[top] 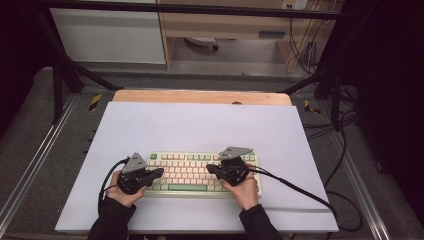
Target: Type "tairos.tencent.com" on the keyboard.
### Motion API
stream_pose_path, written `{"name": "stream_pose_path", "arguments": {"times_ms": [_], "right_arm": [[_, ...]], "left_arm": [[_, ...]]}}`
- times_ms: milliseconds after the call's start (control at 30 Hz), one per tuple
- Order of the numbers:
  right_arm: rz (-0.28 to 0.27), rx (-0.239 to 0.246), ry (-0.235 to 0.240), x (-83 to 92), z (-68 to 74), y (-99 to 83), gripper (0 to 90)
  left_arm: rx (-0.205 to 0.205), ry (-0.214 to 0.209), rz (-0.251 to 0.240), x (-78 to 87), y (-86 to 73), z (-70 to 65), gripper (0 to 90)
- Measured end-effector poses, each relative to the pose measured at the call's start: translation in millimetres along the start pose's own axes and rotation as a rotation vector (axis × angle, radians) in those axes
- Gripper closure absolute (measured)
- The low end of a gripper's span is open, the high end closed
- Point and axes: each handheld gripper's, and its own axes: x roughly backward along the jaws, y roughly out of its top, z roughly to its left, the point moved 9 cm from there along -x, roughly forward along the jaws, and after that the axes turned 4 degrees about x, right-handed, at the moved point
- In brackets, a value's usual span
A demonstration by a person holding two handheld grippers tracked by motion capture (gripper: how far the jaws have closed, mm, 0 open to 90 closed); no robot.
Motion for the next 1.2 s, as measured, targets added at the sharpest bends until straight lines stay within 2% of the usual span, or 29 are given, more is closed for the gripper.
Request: {"name": "stream_pose_path", "arguments": {"times_ms": [667, 933, 1200], "right_arm": [[0.000, -0.025, 0.006, 25.4, -8.5, -20.4, 90.0], [-0.003, -0.033, 0.007, 31.1, -11.5, -28.0, 90.0], [-0.003, -0.036, 0.006, 34.0, -12.3, -32.8, 90.0]], "left_arm": [[-0.021, -0.005, 0.000, -9.9, 15.1, -11.3, 90.0], [-0.029, -0.011, 0.011, -24.4, 23.7, -16.7, 90.0], [-0.030, 0.001, 0.042, -42.0, 22.0, -17.4, 90.0]]}}
